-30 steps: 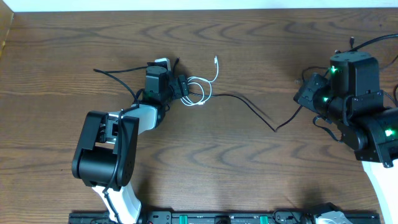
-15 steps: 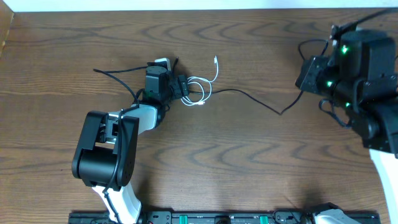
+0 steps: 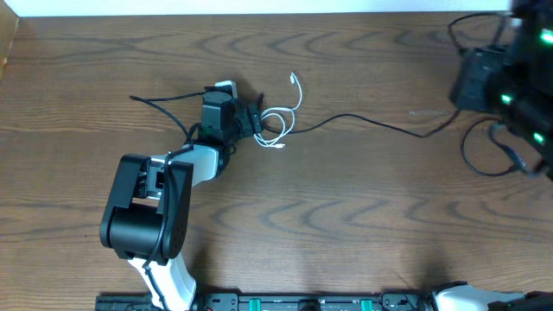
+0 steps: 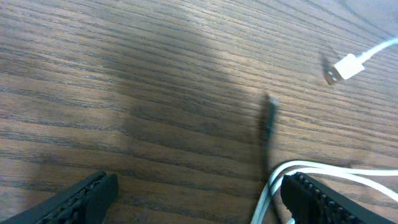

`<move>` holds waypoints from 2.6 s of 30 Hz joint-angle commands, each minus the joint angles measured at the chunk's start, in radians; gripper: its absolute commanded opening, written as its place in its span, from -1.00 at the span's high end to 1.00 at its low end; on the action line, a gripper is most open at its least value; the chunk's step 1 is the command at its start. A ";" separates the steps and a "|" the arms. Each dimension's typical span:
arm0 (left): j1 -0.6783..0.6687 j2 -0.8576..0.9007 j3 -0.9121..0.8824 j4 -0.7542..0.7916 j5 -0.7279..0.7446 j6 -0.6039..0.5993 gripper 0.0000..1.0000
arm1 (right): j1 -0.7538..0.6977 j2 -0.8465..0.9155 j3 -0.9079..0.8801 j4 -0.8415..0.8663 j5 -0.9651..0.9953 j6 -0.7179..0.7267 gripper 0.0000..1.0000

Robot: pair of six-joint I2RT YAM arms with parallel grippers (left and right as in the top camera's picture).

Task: Untangle cables
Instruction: 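Pull the black cable rightward out of the bundle with the right gripper, then drop the black cable on the table's right side and open the right gripper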

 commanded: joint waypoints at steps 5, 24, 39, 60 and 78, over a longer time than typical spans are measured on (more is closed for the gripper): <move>0.003 0.004 -0.002 -0.018 0.016 0.002 -0.79 | -0.005 -0.014 0.132 -0.063 0.121 -0.027 0.98; 0.003 0.004 -0.002 -0.018 0.016 0.002 -0.79 | -0.005 -0.141 0.134 -0.126 0.277 -0.083 0.98; 0.003 0.004 -0.002 -0.018 0.016 0.002 -0.79 | -0.005 -0.155 0.134 -0.212 0.410 -0.082 0.98; 0.003 0.004 -0.002 -0.018 0.016 0.002 -0.79 | -0.199 -0.180 0.123 -0.217 0.817 -0.036 0.98; 0.003 0.004 -0.002 -0.018 0.016 0.002 -0.79 | -0.333 -0.002 -0.082 -0.126 0.722 -0.042 0.98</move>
